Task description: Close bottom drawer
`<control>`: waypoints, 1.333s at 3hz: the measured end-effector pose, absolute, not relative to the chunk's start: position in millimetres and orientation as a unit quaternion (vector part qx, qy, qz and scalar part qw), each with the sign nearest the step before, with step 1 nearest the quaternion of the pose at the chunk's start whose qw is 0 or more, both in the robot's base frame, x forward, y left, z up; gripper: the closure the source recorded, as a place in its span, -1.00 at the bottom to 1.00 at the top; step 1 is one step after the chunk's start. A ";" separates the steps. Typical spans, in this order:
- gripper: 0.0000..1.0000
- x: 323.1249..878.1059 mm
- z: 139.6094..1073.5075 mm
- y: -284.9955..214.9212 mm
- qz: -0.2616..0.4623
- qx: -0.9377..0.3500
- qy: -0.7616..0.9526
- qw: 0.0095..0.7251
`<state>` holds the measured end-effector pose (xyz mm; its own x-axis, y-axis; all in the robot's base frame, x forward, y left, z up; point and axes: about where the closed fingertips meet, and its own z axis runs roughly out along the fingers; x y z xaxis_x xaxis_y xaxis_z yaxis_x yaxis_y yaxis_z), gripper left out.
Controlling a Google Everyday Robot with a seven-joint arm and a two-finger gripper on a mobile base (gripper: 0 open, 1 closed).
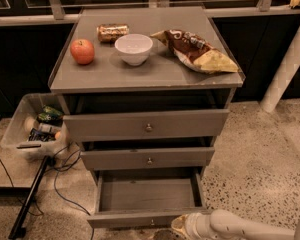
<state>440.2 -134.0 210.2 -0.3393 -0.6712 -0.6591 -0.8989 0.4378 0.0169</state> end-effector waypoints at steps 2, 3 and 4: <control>1.00 437.7 174.8 -145.2 0.193 -0.491 0.798 0.291; 0.64 438.2 174.1 -145.3 0.193 -0.491 0.798 0.291; 0.18 438.2 174.1 -145.3 0.193 -0.491 0.798 0.291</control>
Offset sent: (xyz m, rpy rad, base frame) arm 0.0033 -0.0225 -0.0543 -0.0142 -0.0023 -0.0188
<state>438.2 -145.3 174.1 -0.3481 -0.6710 -0.6547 -0.8961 0.4432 0.0222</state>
